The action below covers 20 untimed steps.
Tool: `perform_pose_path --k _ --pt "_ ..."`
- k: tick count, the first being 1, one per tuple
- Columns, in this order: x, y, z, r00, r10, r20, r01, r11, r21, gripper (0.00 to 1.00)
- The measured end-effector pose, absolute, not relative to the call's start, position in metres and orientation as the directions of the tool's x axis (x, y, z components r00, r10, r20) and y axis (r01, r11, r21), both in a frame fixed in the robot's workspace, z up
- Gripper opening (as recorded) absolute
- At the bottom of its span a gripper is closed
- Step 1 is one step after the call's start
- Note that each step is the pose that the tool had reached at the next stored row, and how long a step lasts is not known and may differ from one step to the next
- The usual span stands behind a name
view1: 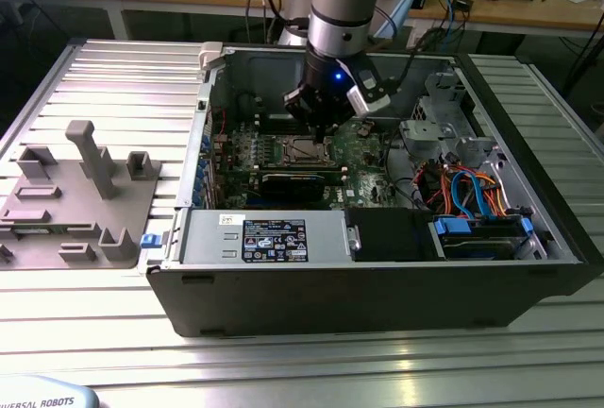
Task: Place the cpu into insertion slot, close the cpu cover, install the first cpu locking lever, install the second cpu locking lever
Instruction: 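Install the second cpu locking lever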
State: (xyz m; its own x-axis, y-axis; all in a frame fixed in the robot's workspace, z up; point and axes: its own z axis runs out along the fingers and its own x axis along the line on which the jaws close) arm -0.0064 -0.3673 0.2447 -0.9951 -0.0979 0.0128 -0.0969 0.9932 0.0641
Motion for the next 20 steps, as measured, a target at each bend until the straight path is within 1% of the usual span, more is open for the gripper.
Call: perform_pose_path --k 3,4,5,6,12,20 --pt "-0.006 -0.377 0.244 -0.995 -0.098 0.011 -0.097 0.992 0.085 0.11" --pt "-0.006 -0.382 0.244 -0.995 -0.098 0.009 -0.097 0.990 0.102 0.11" --pt "-0.007 -0.391 0.243 -0.995 -0.099 0.006 -0.097 0.986 0.138 0.11" --pt "-0.008 -0.397 0.242 -0.995 -0.099 0.004 -0.097 0.983 0.154 0.11" --pt "-0.019 -0.407 0.238 -0.995 -0.099 0.003 -0.097 0.981 0.166 0.11" --pt "-0.036 -0.410 0.233 -0.995 -0.099 0.001 -0.097 0.978 0.184 0.11"
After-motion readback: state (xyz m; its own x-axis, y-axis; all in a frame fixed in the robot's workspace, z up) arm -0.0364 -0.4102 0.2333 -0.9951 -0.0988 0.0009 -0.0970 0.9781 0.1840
